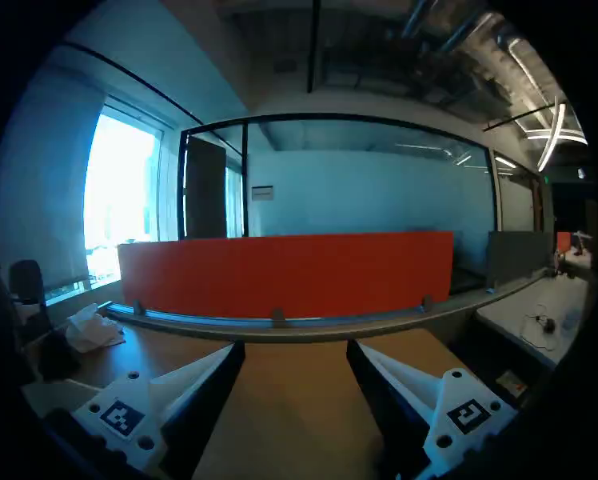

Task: Fold towel

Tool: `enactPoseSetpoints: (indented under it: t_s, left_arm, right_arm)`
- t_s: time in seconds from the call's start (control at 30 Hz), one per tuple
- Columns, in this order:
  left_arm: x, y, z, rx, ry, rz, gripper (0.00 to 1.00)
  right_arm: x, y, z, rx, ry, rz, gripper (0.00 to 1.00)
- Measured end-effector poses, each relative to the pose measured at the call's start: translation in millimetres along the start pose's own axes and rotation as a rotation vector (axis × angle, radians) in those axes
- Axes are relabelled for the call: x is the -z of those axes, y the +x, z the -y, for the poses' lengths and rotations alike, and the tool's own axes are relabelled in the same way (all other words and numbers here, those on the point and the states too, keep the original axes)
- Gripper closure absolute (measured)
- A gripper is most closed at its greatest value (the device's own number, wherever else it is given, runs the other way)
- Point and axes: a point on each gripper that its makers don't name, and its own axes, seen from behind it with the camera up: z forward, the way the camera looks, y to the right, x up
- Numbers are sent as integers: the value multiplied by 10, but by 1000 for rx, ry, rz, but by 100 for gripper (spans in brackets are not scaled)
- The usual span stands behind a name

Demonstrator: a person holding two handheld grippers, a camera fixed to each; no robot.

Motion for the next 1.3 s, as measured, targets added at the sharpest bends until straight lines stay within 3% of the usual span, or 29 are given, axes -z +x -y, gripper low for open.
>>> enactPoseSetpoints:
  t_s: [0.37,0.67,1.3]
  left_arm:
    - [-63,-155,-25,-7,-9,22,6]
    - [-100,-329,4,-21,0,-1,6]
    - [-139,-970,170,-33,29,-42,6]
  right_arm:
    - [-8,-38,-8,-7,-15,8,1]
    - [13,-65,19,10,-33,-3,1]
    - [108,-261,115,-21,-52,-27,1]
